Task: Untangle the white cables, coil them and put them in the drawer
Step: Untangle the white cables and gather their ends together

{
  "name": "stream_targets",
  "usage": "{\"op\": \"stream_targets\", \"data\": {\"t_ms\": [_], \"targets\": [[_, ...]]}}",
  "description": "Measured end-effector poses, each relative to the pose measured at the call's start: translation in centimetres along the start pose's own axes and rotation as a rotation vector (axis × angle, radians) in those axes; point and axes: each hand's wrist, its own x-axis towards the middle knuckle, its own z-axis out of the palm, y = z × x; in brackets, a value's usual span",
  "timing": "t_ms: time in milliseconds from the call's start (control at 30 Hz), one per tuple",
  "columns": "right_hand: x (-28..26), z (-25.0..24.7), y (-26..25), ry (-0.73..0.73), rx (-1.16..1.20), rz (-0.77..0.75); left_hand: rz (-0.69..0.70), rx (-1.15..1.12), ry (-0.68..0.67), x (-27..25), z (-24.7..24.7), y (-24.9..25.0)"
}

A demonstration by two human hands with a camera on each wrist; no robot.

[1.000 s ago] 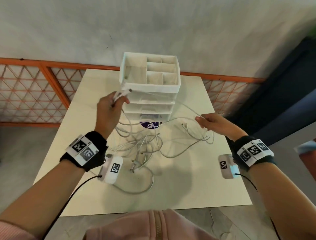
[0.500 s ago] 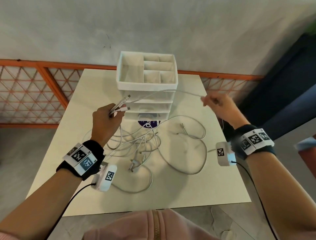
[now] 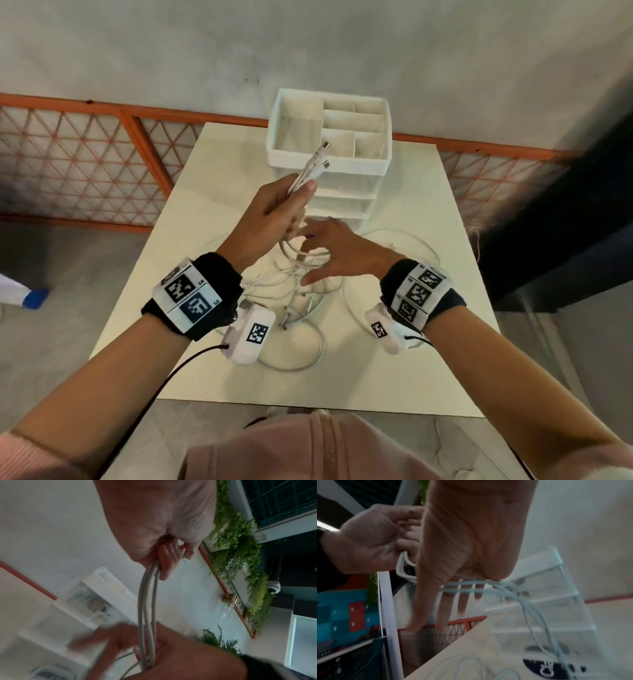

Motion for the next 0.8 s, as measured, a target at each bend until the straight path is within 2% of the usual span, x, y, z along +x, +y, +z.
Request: {"op": "stream_targets", "data": {"t_ms": [67, 133, 233, 333, 433, 467, 500, 533, 600, 667, 700, 800], "targets": [[0.3, 0.9, 1.3, -0.057, 0.114, 0.077, -0.030, -0.051, 0.036, -0.6, -0.8, 0.3], [-0.6, 1.3, 3.3, -0.020, 0.163, 0.191, -0.106, -0.028, 0.064, -1.5, -2.2, -0.4], [-1.9, 1.8, 5.4, -0.062, 0.141, 0.317, -0.298, 0.059, -0.022, -3.3, -3.7, -2.9], [-2.2, 3.8, 5.4, -0.295, 0.021, 0.349, -0.482, 0.094, -0.095, -5.5, -4.0, -6.2], [-2.0, 7.1, 4.6, -0.534, 0.118, 0.417, -0.606, 0.033, -0.107, -7.5, -3.9, -8.7], [-1.9, 8.2, 4.5, -0.551, 0.166, 0.445, -0.632, 0.022, -0.110, -8.1, -3.9, -9.2], [-1.7, 9.3, 4.5, -0.525, 0.194, 0.442, -0.653, 0.020, -0.110, -8.5, -3.8, -9.7], [-1.4, 10.4, 4.7, -0.450, 0.165, 0.375, -0.673, 0.019, -0.100, -9.0, -3.7, -10.0], [-0.6, 12.1, 5.5, -0.204, 0.045, 0.192, -0.686, 0.025, -0.080, -9.5, -3.7, -10.4], [0.5, 12.9, 6.1, -0.009, -0.045, 0.160, -0.671, 0.035, -0.065, -9.5, -3.6, -10.5], [1.3, 13.2, 6.4, 0.022, -0.092, 0.161, -0.670, 0.034, -0.050, -9.6, -3.7, -10.5], [2.6, 13.0, 6.7, -0.008, -0.226, 0.196, -0.659, 0.040, -0.028, -9.0, -3.6, -10.5]]}}
